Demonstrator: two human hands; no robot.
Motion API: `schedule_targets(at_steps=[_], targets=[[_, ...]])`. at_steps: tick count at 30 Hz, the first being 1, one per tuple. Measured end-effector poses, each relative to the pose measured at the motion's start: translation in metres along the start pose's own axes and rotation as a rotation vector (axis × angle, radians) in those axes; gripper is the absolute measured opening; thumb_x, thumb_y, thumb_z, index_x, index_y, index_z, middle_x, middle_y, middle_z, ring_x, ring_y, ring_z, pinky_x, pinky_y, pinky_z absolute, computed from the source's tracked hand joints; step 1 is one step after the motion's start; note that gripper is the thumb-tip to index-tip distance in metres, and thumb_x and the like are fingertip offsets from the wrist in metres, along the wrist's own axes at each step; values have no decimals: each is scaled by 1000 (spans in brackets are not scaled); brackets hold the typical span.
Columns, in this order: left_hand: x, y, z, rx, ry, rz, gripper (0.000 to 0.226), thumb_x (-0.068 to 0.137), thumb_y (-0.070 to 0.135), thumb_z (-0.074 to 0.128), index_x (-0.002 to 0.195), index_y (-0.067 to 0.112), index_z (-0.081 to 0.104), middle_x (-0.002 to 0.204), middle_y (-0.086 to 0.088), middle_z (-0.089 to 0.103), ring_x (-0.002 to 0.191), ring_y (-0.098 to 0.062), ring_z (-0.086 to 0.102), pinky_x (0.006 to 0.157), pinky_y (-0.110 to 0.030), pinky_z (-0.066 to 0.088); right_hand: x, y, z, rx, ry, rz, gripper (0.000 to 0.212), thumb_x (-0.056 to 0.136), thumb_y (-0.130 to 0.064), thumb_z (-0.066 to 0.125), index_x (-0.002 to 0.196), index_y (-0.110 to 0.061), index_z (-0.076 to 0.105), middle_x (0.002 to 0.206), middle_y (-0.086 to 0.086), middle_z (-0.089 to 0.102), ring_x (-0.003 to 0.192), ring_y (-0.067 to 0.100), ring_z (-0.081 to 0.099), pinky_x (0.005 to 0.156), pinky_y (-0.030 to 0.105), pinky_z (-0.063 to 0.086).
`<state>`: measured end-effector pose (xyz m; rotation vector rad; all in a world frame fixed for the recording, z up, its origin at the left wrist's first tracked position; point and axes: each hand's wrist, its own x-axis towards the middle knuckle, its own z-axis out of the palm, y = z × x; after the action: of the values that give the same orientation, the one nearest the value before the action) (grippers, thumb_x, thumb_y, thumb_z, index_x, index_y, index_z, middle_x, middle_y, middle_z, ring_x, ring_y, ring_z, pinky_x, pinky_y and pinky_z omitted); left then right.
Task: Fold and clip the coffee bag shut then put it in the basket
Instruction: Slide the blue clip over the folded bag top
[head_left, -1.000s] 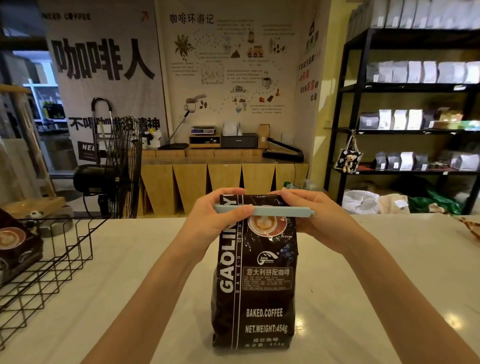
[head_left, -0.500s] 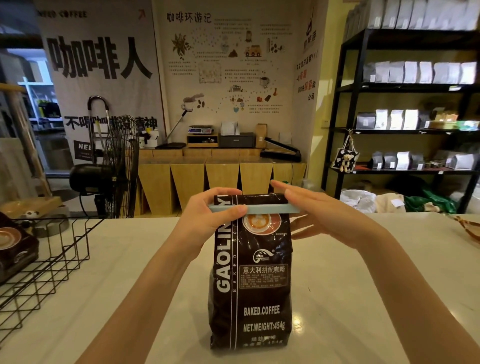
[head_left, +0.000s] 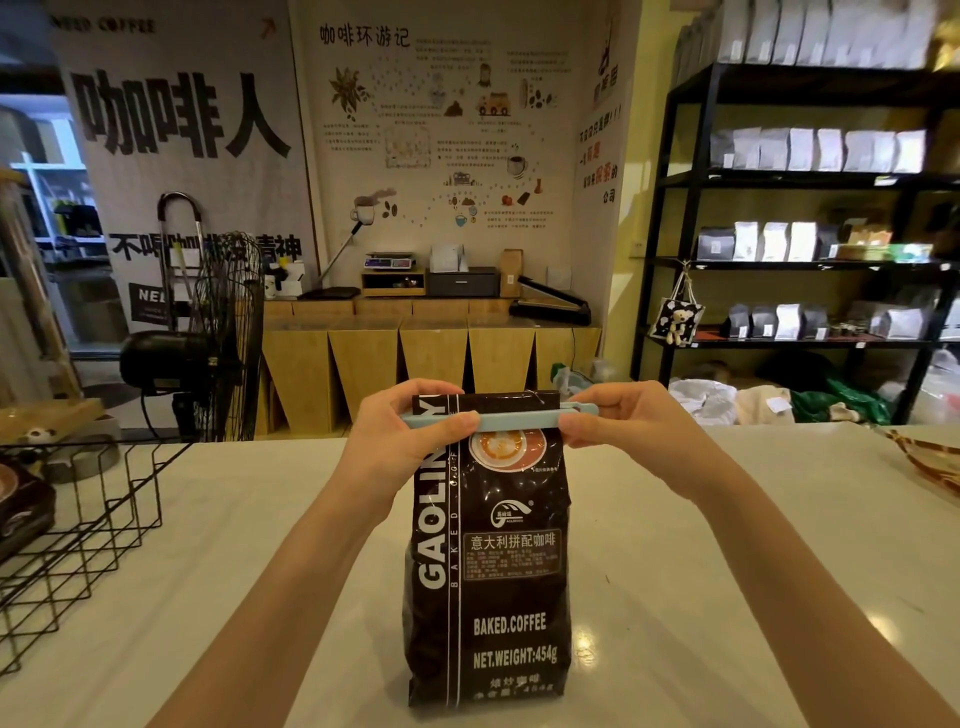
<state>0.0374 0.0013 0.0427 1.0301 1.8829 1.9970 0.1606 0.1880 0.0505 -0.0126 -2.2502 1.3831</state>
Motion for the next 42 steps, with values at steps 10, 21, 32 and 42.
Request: schedule_targets(at_steps=[10,21,32,42], targets=[[-1,0,0,2,-8,7,32,55,27,73,84,24,62,87,-9,64,77,-26,66,62,-33,56,-2,6,7,-5,46,-78,18,68,-35,63,82,-25,68,76,-2,71,76,11,66,74,25,54],[-5,37,10,1115,-126,452,45,83,40,54,126,28,49,127,8,54,119,-9,45,98,-28,37,-9,11,9,124,103,-75,11,80,-11,63,84,-20,68,65,-13,72,73,1,67,66,10,50],[29,56,43,1001,-519,378,31,80,33,61,109,20,64,95,6,65,83,-5,59,72,-18,50,-11,8,4,147,67,-89,15,81,-8,61,89,-15,70,74,-10,75,78,5,68,70,15,51],[17,47,50,989,-380,423,30,85,28,56,112,16,62,101,0,68,85,-9,59,75,-23,49,-14,6,5,-22,18,-121,16,88,-16,53,94,-27,64,85,-11,66,82,-1,62,77,18,51]])
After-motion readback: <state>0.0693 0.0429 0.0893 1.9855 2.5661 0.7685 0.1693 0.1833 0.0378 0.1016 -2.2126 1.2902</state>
